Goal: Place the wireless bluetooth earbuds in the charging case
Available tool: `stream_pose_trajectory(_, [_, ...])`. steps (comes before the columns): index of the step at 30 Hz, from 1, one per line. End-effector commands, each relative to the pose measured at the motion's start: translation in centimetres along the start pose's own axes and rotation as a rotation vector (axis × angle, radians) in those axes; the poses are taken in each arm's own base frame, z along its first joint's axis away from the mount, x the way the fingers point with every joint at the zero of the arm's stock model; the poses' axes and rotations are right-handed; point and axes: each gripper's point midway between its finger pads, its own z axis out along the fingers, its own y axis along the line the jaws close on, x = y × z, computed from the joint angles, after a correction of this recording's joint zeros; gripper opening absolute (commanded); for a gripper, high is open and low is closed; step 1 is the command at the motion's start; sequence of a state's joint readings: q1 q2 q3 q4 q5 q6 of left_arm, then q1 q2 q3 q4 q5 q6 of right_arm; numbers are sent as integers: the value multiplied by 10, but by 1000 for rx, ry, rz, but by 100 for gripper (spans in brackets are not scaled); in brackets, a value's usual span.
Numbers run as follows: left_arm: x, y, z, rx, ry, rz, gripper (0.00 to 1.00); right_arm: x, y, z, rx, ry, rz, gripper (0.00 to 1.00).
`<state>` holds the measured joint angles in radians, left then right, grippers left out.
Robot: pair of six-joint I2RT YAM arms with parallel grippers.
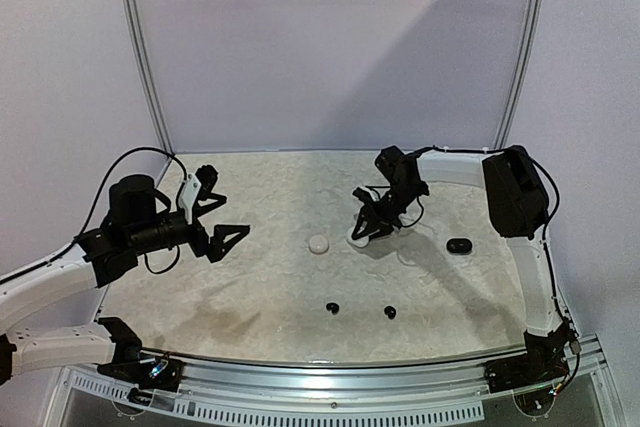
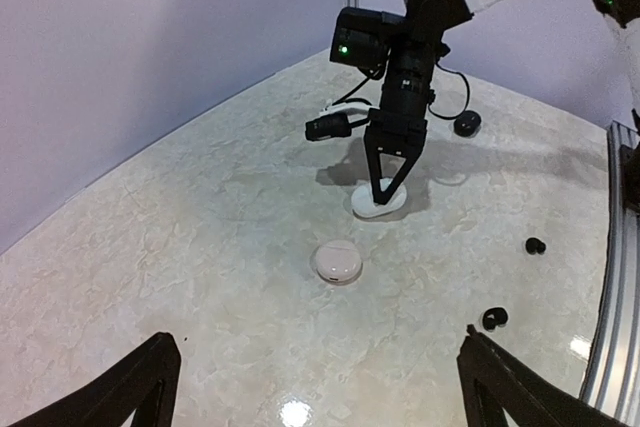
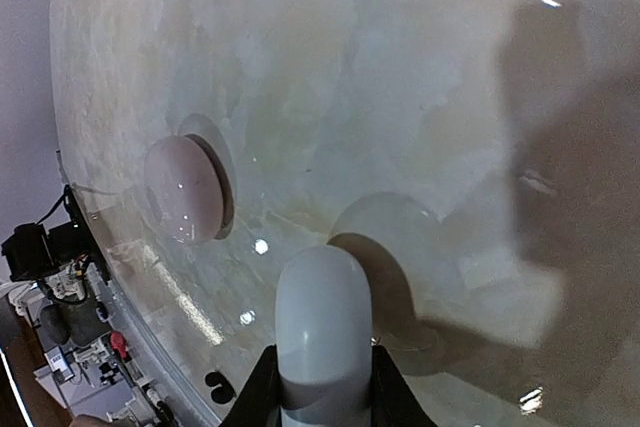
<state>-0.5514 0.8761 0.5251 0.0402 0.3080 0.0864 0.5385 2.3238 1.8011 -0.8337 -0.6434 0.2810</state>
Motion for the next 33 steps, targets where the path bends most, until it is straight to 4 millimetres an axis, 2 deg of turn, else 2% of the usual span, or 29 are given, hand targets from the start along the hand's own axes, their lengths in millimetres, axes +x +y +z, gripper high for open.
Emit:
stream_pose_trajectory(1, [-13,6,3,-17,-24,43,99,2,-10,6,-8,43,74,27])
stream_pose_trajectory(5, [-17,7,9,-11,-31,57,99,-3,-27,-7,63,16,101,65])
stream_pose_trajectory(7, [-18,8,12,-6,-32,62,99,-11,-27,-25,115,-25,62,77])
stream_pose_trajectory(9, [-19,8,16,-1,-34,62,99,-19,-22,-47,156,-62,6,85])
stream_pose_trajectory(12, [-22,8,20,8,-39,67,99,-29,-10,-91,254,-126,-152,88])
stream_pose_trajectory(14, [-23,8,22,14,-43,78,99,-29,-12,-121,378,-162,-300,91])
stream_pose_trajectory(16, [-26,9,24,15,-48,92,99,-23,-30,-141,529,-170,-437,93])
stream_pose_trajectory(17, [-27,9,25,17,-49,100,99,-12,-46,-143,596,-139,-484,94])
stream_pose_trajectory(18, [-27,9,26,18,-51,108,99,0,-54,-153,643,-107,-594,95])
stream_pose_trajectory(22, [-27,8,26,22,-43,130,99,71,-99,-153,579,155,-772,94])
stream_pose_trajectory(24, [-26,8,27,26,-36,129,99,88,-122,-154,576,233,-793,93])
stream_pose_trajectory(27, [-25,7,28,33,-33,130,99,86,-160,-161,728,277,-830,94])
stream_pose_trajectory(30, [-25,6,29,41,-25,136,99,68,-170,-169,779,193,-884,95])
stream_pose_trajectory(33, [-25,6,29,45,-17,144,99,66,-176,-172,786,208,-924,95])
